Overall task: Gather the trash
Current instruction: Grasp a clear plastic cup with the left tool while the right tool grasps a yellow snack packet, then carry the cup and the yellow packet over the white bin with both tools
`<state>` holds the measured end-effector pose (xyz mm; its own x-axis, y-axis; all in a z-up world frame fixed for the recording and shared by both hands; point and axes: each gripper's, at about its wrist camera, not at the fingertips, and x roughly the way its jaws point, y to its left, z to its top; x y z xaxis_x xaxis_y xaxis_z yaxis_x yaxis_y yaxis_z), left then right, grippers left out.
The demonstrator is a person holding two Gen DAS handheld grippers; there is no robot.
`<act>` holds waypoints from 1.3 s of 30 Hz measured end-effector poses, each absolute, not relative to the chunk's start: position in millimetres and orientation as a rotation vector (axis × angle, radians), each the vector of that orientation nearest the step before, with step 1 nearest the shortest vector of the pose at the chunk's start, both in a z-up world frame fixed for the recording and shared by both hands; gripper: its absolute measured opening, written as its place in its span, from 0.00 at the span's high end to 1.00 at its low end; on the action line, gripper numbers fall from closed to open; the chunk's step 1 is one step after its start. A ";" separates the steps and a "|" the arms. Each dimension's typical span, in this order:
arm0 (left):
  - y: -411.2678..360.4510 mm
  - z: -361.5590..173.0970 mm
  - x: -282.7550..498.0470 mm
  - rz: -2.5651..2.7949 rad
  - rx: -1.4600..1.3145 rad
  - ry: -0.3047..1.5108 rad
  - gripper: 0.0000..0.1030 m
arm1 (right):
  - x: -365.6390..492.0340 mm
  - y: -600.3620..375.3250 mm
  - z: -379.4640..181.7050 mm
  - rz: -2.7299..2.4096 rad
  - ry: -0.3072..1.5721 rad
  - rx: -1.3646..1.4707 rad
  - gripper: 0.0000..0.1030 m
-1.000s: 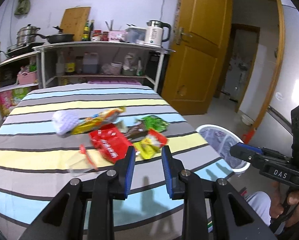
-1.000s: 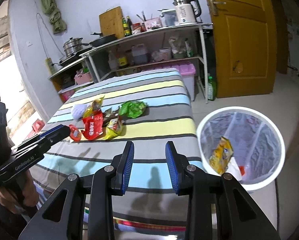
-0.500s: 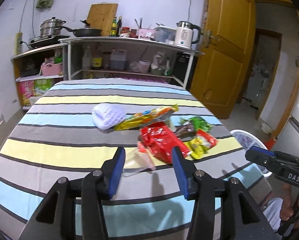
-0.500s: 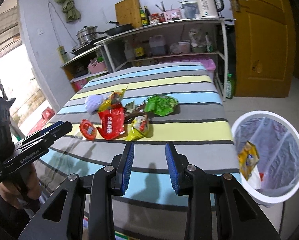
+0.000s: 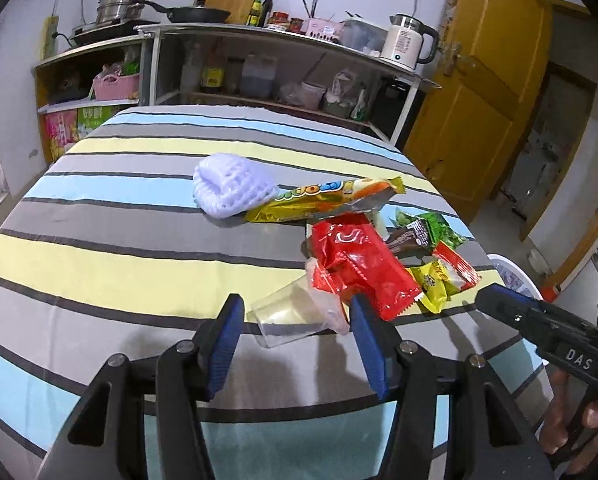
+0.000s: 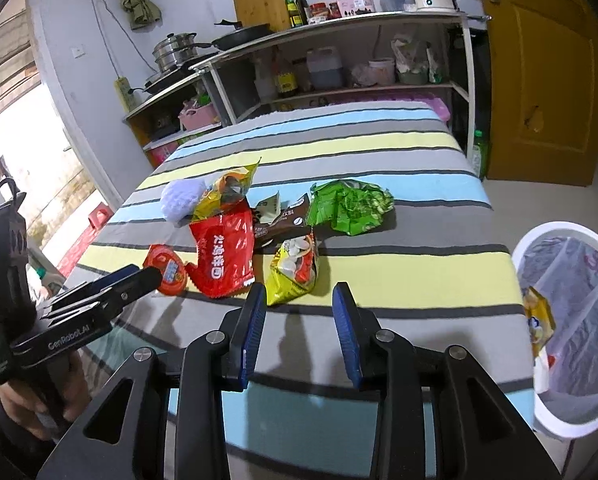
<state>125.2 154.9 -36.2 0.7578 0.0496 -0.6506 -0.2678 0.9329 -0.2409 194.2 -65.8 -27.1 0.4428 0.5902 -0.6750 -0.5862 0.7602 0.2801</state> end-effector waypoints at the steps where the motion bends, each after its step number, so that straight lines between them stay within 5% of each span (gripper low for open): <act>1: 155.0 -36.3 125.8 0.180 -0.333 0.694 0.45 | 195.8 -64.4 -27.3 0.731 0.842 0.005 0.65; 39: 120.6 -16.5 117.6 0.129 -0.291 0.667 0.49 | 192.1 -91.5 -15.4 0.694 0.815 0.047 0.74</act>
